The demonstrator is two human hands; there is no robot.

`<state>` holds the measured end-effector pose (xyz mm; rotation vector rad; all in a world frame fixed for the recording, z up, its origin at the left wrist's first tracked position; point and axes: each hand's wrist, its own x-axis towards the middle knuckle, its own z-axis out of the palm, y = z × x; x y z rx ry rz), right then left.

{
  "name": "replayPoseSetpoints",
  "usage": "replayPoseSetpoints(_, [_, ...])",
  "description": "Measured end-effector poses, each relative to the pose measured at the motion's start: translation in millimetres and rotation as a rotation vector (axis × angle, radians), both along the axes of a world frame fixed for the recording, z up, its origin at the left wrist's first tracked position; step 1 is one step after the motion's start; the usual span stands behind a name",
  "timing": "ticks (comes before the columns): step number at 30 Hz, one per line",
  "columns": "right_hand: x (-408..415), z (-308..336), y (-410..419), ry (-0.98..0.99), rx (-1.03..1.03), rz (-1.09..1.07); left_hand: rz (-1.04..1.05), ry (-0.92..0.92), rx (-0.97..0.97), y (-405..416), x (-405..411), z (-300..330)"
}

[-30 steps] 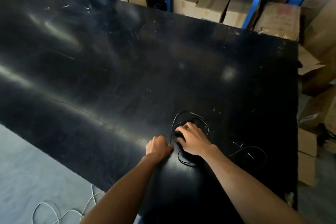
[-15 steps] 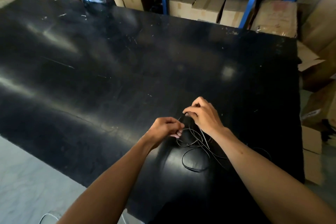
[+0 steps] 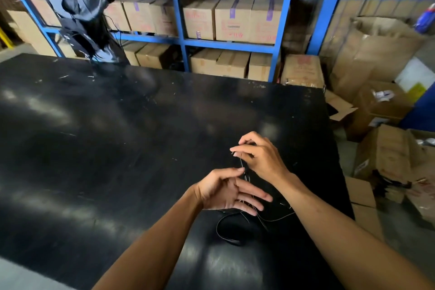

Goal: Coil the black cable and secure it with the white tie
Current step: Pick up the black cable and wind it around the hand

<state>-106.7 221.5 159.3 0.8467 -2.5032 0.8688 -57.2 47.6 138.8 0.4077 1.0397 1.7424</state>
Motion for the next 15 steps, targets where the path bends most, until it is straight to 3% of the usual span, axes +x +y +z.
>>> replayPoseSetpoints(6, [6,4,15,-0.027,-0.045,0.046,-0.128,0.164,-0.007,18,8,19])
replayPoseSetpoints(11, [5,6,26,0.024,-0.059,0.093,-0.157,0.124,0.061,19,7,30])
replayPoseSetpoints(15, [3,10,27,0.022,-0.065,0.091,-0.144,0.124,-0.038,26,12,32])
